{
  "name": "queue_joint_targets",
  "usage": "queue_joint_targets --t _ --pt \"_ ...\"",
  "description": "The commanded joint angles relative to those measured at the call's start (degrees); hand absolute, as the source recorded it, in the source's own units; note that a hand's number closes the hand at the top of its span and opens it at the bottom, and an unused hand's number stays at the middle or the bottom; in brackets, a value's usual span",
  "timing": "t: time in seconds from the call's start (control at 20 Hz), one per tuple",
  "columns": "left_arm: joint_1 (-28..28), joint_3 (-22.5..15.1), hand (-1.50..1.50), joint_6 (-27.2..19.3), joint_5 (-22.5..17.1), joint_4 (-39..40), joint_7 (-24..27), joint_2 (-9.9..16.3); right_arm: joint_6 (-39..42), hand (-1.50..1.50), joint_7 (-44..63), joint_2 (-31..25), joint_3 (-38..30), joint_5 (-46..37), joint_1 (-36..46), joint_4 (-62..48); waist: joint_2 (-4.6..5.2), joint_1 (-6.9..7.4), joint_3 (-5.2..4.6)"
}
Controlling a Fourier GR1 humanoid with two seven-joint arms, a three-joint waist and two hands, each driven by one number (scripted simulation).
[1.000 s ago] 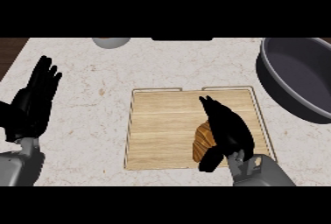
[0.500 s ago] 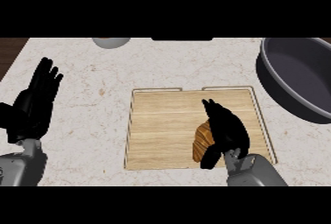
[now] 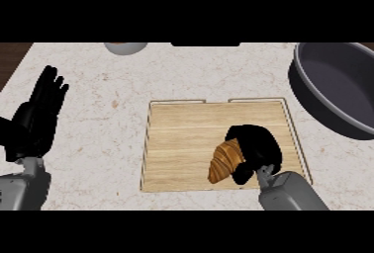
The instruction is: Pick the croissant from the tray and place it in the pot
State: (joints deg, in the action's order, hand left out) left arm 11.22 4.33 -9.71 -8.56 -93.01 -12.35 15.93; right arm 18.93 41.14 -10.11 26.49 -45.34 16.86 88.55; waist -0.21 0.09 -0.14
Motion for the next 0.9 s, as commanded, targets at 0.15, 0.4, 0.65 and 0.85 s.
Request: queue_joint_targets --t 0.15,0.4,0.65,0.85 --pt "0.89 -1.15 0.0 -1.31 4.0 2.31 2.89 -3.41 0.7 1.5 -3.92 3.02 -0.22 -3.68 0.76 -4.72 0.24 0.01 0.14" --pt "0.27 1.02 0.0 0.14 1.72 1.45 1.23 -1.88 5.53 1.5 -17.41 -4.71 6.14 0.97 -8.86 8.06 0.0 -1.04 0.14" --pt "-0.12 0.35 0.0 -0.51 2.13 -1.03 -0.97 -1.95 4.39 1.5 -33.03 -14.79 13.86 1.41 -17.47 17.92 -0.22 -1.4 0.22" --pt "1.72 2.11 0.0 -0.02 1.95 0.44 -2.05 -0.67 1.06 1.5 -35.79 -22.79 10.14 0.79 -26.16 29.86 0.01 -1.27 0.15"
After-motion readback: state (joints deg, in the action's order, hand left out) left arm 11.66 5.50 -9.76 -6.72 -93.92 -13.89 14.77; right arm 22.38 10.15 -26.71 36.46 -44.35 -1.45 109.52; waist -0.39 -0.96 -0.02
